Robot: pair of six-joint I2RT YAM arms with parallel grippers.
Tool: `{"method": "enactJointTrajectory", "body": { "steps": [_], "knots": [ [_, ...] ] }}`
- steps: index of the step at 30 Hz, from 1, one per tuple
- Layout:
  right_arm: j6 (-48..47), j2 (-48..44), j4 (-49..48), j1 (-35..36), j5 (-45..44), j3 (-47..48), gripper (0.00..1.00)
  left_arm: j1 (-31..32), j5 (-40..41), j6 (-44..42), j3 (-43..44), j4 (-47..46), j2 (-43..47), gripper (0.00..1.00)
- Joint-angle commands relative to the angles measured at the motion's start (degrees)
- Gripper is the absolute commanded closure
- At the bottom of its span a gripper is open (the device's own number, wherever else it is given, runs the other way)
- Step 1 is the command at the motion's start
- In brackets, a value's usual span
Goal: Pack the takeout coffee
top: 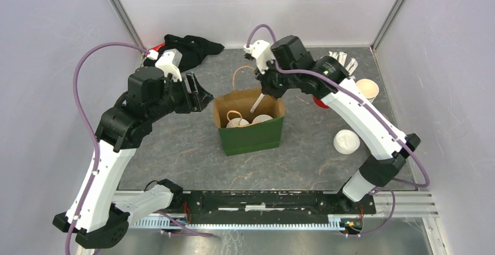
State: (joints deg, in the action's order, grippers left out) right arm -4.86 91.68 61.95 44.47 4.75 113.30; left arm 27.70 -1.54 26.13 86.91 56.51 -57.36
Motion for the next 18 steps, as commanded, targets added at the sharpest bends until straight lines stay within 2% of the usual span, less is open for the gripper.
{"method": "enactJointTrajectory", "body": {
  "steps": [1, 3, 7, 11, 14, 18],
  "knots": [
    [-0.3, 4.1, 0.9, 3.9, -6.1, 2.7, 1.0, -0.2, -0.3, 1.2, -0.6, -3.3, 0.0, 0.31],
    [0.7, 6.9, 0.4, 5.7, -7.5, 2.7, 0.97, -0.2, -0.4, 1.2, -0.9, -3.7, 0.0, 0.31],
    [3.2, 10.7, 0.4, 6.4, -8.4, 9.0, 0.69, -0.2, -0.6, 0.5, -1.2, -3.8, -0.2, 0.3],
    [4.8, 6.4, -3.6, 6.0, -9.3, 10.0, 0.46, -0.2, -0.7, -0.2, -1.3, -4.0, -0.4, 0.31],
    [7.5, 0.2, -5.5, 2.1, -11.1, 5.8, 0.4, -0.2, -0.9, -0.5, -1.2, -4.2, -0.8, 0.31],
    [8.8, -9.5, -9.8, -10.3, -10.2, -4.5, 0.37, -0.2, -1.2, -0.8, -1.2, -4.8, -1.2, 0.3]
  ]
}}
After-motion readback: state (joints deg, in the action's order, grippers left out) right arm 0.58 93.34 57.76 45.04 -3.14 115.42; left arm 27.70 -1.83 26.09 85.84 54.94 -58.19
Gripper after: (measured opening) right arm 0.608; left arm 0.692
